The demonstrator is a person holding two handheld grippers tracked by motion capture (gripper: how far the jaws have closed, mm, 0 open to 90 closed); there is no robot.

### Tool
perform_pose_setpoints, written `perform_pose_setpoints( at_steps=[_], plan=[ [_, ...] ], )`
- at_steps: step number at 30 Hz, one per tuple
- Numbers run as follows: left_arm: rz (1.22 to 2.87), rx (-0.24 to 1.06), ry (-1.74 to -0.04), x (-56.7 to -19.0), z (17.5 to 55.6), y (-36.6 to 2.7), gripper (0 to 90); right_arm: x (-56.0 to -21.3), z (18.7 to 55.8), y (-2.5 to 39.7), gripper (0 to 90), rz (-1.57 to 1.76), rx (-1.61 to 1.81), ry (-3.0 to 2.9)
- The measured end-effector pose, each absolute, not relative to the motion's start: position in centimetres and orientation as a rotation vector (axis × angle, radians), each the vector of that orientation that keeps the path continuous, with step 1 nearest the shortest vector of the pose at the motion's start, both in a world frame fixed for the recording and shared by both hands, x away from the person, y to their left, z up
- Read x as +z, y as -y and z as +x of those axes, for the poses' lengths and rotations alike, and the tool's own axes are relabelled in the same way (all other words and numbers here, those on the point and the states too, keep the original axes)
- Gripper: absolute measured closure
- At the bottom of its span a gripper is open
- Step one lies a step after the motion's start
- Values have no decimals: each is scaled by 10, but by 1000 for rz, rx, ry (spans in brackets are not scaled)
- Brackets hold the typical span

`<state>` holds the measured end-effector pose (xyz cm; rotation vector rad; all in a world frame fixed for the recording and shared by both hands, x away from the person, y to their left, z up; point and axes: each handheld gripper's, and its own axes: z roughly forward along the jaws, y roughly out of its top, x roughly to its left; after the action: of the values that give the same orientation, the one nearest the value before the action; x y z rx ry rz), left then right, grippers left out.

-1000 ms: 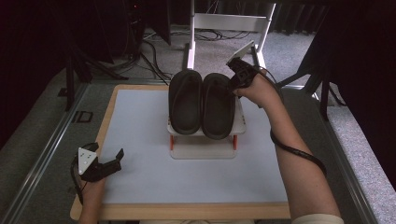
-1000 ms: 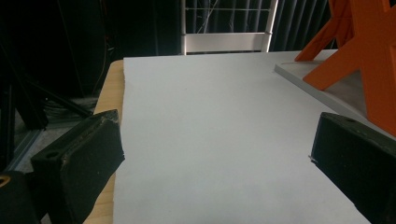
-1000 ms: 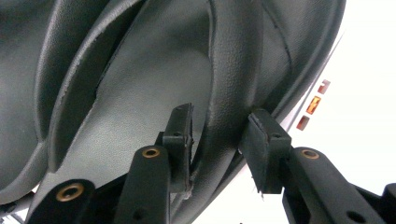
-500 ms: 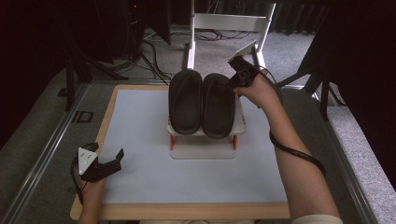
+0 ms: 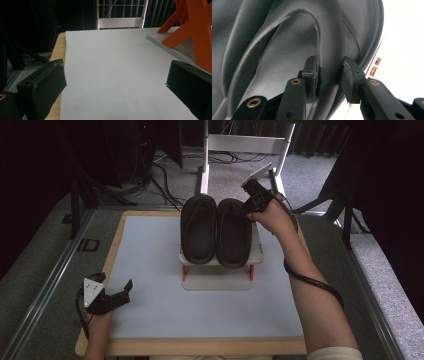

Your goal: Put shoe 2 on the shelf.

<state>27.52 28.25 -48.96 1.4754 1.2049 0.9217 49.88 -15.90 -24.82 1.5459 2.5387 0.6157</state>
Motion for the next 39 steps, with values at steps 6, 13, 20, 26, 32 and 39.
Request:
perform_pose_setpoints(
  at_steps=[6, 13, 20, 26, 32, 39],
  plan=[
    [1475, 922, -1204, -490, 275, -282, 18, -250, 503, 160, 685, 1569, 627, -2509],
    [1478, 922, -1204, -490, 275, -282, 18, -251, 503, 156, 666, 1565, 618, -2513],
    [1484, 923, -1204, -489, 275, -282, 18, -250, 498, 155, 650, 1555, 629, -2543],
    [1484, 923, -1205, -489, 275, -282, 18, -249, 498, 158, 587, 1544, 671, -2543],
    [1484, 921, -1207, -489, 276, -282, 18, -238, 494, 170, 428, 1486, 762, -2494],
    [1484, 922, -1209, -489, 276, -282, 18, -229, 483, 199, 225, 1498, 939, -2452]
  ],
)
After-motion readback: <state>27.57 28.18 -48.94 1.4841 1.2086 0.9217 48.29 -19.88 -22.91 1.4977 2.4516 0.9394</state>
